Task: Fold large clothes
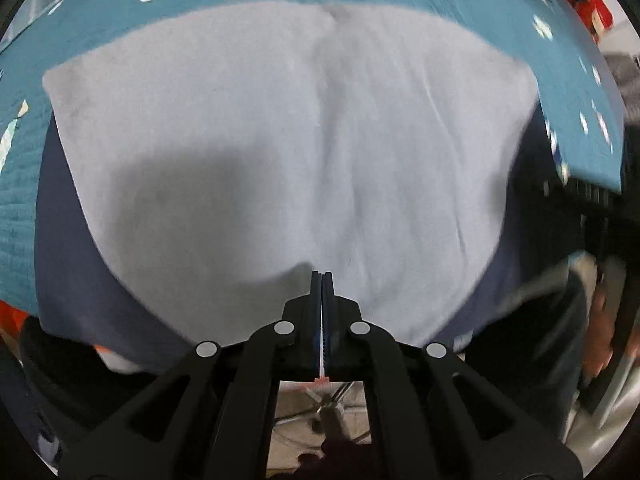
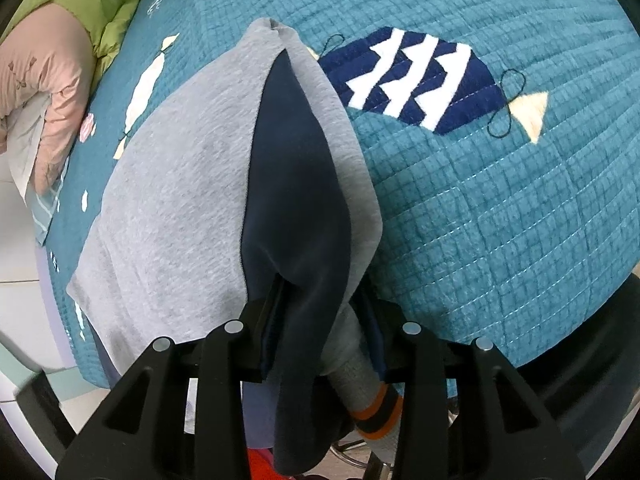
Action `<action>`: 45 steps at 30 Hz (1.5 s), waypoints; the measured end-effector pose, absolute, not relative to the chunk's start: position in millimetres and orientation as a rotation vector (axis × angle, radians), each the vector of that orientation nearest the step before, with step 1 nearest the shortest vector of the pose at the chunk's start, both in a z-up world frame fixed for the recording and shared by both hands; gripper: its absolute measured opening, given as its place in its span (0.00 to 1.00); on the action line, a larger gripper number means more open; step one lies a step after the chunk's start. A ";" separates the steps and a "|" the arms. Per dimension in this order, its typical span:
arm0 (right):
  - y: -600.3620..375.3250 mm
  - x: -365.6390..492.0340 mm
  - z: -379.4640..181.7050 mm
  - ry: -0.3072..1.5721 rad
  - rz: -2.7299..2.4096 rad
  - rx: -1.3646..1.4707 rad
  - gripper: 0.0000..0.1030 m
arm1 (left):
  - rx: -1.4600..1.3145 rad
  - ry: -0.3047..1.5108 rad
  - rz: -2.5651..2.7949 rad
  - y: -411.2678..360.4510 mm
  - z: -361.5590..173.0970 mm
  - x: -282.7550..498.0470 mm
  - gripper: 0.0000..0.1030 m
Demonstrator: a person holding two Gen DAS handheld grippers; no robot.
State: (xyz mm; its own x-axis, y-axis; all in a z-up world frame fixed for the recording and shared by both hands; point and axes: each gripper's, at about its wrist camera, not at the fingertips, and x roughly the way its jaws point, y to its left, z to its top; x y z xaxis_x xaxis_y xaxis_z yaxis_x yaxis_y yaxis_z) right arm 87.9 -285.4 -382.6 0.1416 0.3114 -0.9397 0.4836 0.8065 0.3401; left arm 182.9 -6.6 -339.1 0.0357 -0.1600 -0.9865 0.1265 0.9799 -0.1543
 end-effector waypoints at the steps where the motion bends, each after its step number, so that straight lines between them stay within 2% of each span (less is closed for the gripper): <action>1: -286.6 87.4 -383.3 1.454 -0.133 0.690 0.36 | -0.036 1.530 -0.186 -3.8 -343.6 192.8 0.00; 3: -291.2 85.7 -386.6 1.439 -0.090 0.735 0.45 | -0.046 1.533 -0.173 -1.7 -352.8 203.7 0.01; 4: -293.2 85.9 -390.6 1.417 -0.037 0.790 0.62 | -0.050 1.552 -0.170 -3.2 -362.8 208.8 0.01; 5: -295.2 85.7 -392.7 1.401 -0.008 0.818 0.75 | -0.042 1.558 -0.168 -5.0 -367.7 211.1 0.01; 6: -294.3 86.0 -392.7 1.394 -0.016 0.820 0.75 | -0.028 1.561 -0.170 -6.5 -368.0 219.8 0.01; 7: -291.4 86.4 -390.5 1.394 -0.039 0.802 0.74 | -0.032 1.565 -0.169 -11.9 -367.6 227.3 0.01; 8: -288.1 87.1 -387.4 1.394 -0.061 0.767 0.61 | -0.049 1.563 -0.173 -7.1 -366.3 237.0 0.01; 10: -278.0 87.2 -377.5 1.383 -0.079 0.663 0.45 | -0.067 1.550 -0.187 17.3 -364.0 244.3 0.03; 11: -276.9 85.1 -373.5 1.369 -0.080 0.657 0.31 | -0.068 1.544 -0.193 22.6 -361.9 241.7 0.03; 13: -281.5 77.7 -362.6 1.323 -0.062 0.719 0.20 | -0.059 1.535 -0.196 44.2 -359.4 224.3 0.03; 20: -263.2 66.2 -316.2 1.237 0.064 0.742 0.17 | -0.065 1.522 -0.198 39.8 -369.4 180.8 0.03; 21: -256.6 66.6 -307.8 1.225 0.086 0.735 0.17 | -0.072 1.521 -0.198 18.0 -380.7 183.6 0.03; 30: -154.8 82.1 -234.2 1.201 0.252 0.471 0.17 | -0.131 1.509 -0.215 22.9 -382.8 168.9 0.03; 37: -92.3 91.1 -223.9 1.231 0.280 0.310 0.17 | -0.272 1.530 -0.284 61.8 -369.7 160.6 0.02; 45: -55.7 92.9 -231.1 1.273 0.313 0.268 0.17 | -0.111 1.414 -0.140 110.4 -319.3 128.7 0.02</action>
State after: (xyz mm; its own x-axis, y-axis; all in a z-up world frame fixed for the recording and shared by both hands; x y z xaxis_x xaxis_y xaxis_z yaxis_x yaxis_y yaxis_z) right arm 92.9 -55.7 -231.1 0.2616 0.3741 -0.8897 -0.0808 0.9271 0.3661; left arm 128.7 110.5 -319.3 0.1499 -0.1632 -0.9752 0.0308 0.9866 -0.1603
